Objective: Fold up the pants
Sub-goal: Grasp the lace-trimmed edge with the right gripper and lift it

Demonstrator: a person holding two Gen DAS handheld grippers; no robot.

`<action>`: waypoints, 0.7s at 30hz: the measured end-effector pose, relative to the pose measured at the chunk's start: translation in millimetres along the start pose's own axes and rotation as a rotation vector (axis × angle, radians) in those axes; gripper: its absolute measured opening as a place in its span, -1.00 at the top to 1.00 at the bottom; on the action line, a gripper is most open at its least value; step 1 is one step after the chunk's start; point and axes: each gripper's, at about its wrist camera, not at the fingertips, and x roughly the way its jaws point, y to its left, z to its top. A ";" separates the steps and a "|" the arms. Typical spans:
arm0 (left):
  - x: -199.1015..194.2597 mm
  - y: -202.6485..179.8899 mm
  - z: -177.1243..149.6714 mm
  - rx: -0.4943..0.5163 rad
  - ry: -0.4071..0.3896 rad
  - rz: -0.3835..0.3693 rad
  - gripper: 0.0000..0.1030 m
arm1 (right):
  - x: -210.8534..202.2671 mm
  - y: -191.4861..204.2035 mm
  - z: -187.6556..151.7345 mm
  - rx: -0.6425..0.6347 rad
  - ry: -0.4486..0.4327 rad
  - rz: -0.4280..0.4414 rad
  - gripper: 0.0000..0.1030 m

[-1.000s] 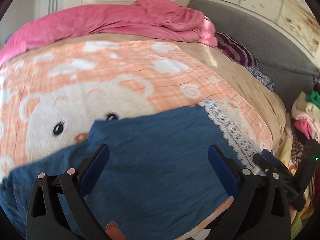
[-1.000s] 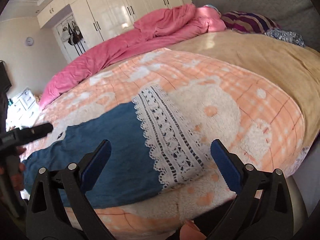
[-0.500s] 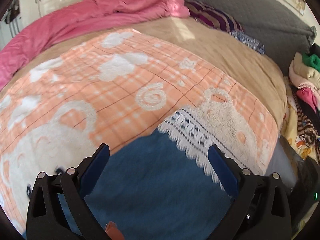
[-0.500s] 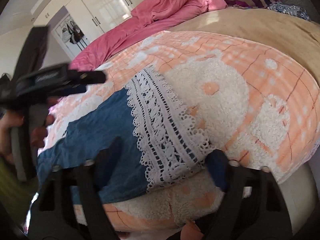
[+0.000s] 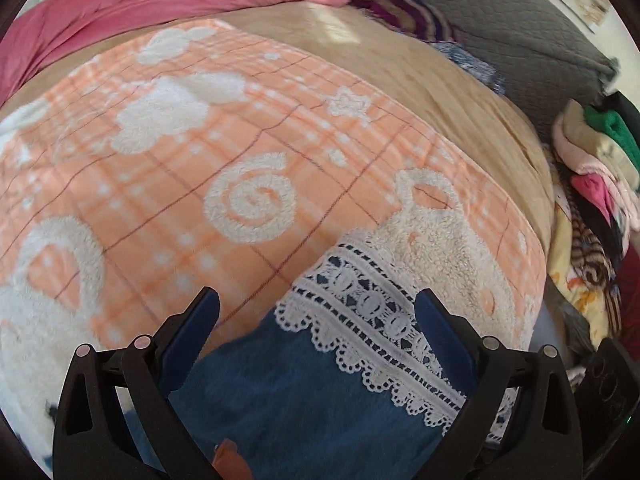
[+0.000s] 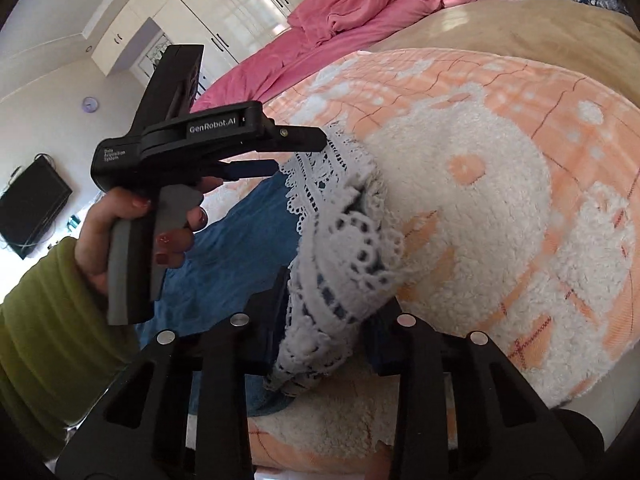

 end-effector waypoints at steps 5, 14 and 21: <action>10.1 8.2 -3.6 -0.003 0.000 -0.070 -0.39 | 0.7 0.1 0.4 0.004 -0.008 0.003 0.48; 11.8 2.8 -4.8 -0.032 -0.014 -0.119 0.44 | 12.8 2.6 4.1 -0.005 0.006 0.017 0.64; -20.8 15.7 -9.8 -0.082 -0.110 -0.168 0.55 | 7.6 8.6 3.6 -0.027 -0.029 0.097 0.69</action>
